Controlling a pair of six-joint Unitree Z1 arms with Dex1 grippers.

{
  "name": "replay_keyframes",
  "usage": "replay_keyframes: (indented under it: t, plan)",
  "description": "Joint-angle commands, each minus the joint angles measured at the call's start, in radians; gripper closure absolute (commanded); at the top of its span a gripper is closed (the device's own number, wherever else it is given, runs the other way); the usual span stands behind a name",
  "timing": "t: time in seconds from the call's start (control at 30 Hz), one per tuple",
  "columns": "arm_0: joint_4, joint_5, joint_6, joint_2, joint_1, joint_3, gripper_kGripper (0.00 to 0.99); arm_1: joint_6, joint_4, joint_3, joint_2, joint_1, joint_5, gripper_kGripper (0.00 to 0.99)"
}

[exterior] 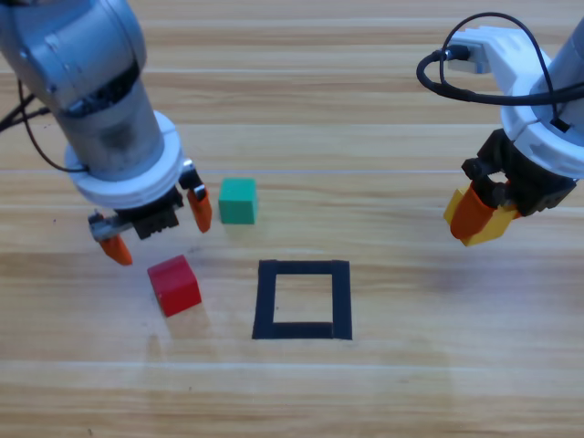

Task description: Stack the blocks in the rectangular block: red at the bottom, yellow in the middle, green on top

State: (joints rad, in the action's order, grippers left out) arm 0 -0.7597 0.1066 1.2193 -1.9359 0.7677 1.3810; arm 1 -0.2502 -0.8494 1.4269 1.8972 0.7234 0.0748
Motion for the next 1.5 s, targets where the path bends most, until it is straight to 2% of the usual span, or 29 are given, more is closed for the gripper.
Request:
replay_keyframes:
  t: [0.03, 0.17, 0.93, 1.37, 1.5]
  plan:
    - [-0.007, 0.010, 0.019, -0.066, 0.002, 0.021, 0.186, -0.006, 0.001, -0.034, 0.025, -0.032, 0.017, 0.990]
    - [-0.010, 0.005, 0.023, -0.081, 0.002, 0.026, 0.212, -0.006, 0.004, -0.039, 0.028, -0.032, 0.025, 0.990]
    - [-0.024, -0.019, 0.037, -0.130, 0.042, 0.006, 0.228, -0.003, 0.019, -0.043, 0.062, -0.032, 0.037, 0.990]
    - [0.039, -0.045, 0.078, -0.160, 0.044, -0.031, 0.232, -0.003, 0.026, -0.042, 0.069, -0.032, 0.052, 0.990]
    - [0.066, -0.045, 0.078, -0.149, 0.044, -0.060, 0.280, -0.003, 0.027, -0.043, 0.069, -0.032, 0.052, 0.990]
